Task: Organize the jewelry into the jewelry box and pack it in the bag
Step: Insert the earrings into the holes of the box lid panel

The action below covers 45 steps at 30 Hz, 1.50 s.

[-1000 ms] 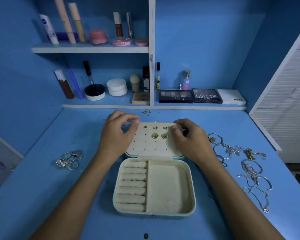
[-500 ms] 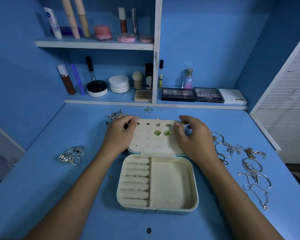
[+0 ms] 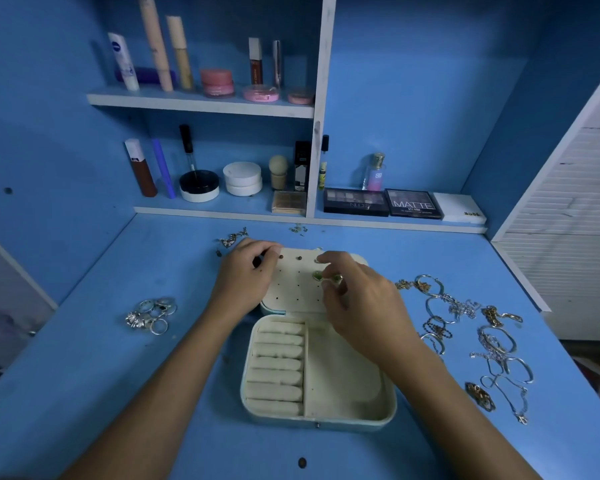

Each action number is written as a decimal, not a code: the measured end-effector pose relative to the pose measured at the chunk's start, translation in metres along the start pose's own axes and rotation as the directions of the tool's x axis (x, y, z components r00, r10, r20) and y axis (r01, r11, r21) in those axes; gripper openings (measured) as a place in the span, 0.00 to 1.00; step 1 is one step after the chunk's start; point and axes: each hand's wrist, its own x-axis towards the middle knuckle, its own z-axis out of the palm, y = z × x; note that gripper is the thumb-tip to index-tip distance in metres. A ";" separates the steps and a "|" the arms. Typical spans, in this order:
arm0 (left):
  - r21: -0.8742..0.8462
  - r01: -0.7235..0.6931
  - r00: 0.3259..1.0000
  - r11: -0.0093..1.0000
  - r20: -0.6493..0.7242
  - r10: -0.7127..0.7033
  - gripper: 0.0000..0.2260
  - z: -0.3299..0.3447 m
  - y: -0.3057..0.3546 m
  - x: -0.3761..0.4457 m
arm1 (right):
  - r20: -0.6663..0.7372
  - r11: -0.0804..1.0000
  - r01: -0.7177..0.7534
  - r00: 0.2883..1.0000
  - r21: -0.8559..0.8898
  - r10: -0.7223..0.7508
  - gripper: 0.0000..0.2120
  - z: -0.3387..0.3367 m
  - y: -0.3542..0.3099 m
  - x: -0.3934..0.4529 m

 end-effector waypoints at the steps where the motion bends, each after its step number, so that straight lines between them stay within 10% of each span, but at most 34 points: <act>1: 0.000 0.002 1.000 1.000 0.003 -0.002 0.09 0.000 0.000 0.000 | 0.004 1.000 0.002 1.000 -0.016 -0.002 0.16 0.000 -0.001 0.000; 17: 0.019 -0.032 0.994 0.999 0.102 0.030 0.12 -0.030 0.026 -0.002 | -0.044 0.990 -0.002 0.999 -0.143 -0.005 0.16 -0.008 -0.025 -0.004; 28: -0.067 -0.196 0.978 0.978 0.062 0.200 0.15 -0.056 0.052 -0.048 | -0.088 0.921 -0.223 0.961 0.320 0.263 0.20 -0.014 -0.067 -0.045; 36: -0.064 -0.251 0.968 0.966 -0.027 0.250 0.13 -0.056 0.050 -0.078 | 0.050 0.317 -0.280 0.816 0.906 0.576 0.33 -0.024 -0.102 -0.065; 45: -0.072 -0.325 0.945 0.943 -0.068 0.320 0.12 -0.055 0.038 -0.116 | 0.316 -0.229 -0.218 0.664 0.949 0.678 0.35 -0.035 -0.108 -0.070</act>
